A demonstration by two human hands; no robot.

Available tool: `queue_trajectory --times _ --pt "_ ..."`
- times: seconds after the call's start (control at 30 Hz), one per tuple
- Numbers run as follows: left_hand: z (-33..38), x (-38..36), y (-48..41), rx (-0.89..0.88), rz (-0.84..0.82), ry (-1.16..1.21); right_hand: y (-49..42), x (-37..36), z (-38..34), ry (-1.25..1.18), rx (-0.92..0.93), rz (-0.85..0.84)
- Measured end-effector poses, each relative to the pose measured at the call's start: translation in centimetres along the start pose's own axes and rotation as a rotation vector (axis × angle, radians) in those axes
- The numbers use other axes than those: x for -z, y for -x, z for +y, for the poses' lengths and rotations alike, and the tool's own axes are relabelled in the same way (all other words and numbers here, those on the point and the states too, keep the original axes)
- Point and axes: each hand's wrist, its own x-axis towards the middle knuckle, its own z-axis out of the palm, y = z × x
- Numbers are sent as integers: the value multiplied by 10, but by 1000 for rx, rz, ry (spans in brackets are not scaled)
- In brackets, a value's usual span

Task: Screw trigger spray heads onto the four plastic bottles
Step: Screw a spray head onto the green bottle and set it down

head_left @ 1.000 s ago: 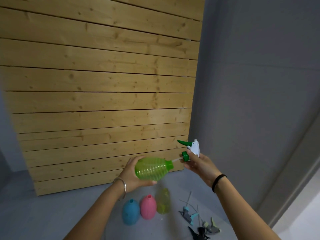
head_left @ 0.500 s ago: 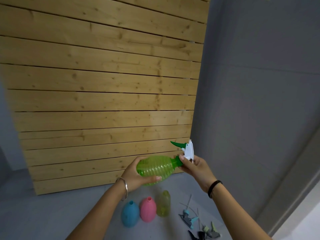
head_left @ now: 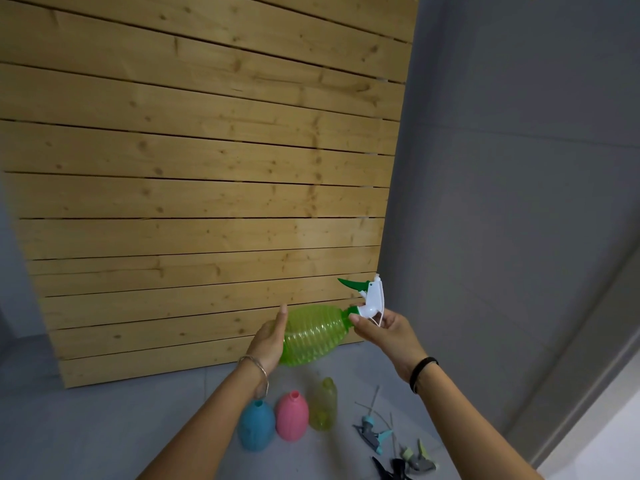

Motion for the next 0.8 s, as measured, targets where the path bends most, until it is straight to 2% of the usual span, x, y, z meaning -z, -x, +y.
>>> queue_trajectory --times 0.1,0.17,0.23,0.3,0.4,0.5,0.53,0.6,0.63,0.7,0.8 --pt "4 3 -4 -145 118 78 -1 0 0 -119 -43 47" --pt "6 5 -4 -153 22 139 -2 0 0 -203 -89 49" --pt "4 6 -1 -77 -108 116 -2 0 1 -220 -112 42" --pt "3 7 -1 94 -181 158 -2 -1 1 -197 -117 39" --pt "7 9 -1 211 -136 238 -2 -1 2 -145 -124 24" --pt "5 10 -6 58 -42 148 -1 -1 6 -162 -136 41" --pt "6 10 -4 -1 -57 147 -2 1 7 -185 -142 50" --pt "10 12 1 -28 -195 227 -3 4 6 -231 -151 48" --pt "12 12 3 -4 -276 287 -4 4 5 -241 -151 39" --pt "14 9 4 129 -339 308 -5 3 5 -211 -144 21" --pt "15 6 8 288 -263 198 -4 -2 7 -145 -130 33"
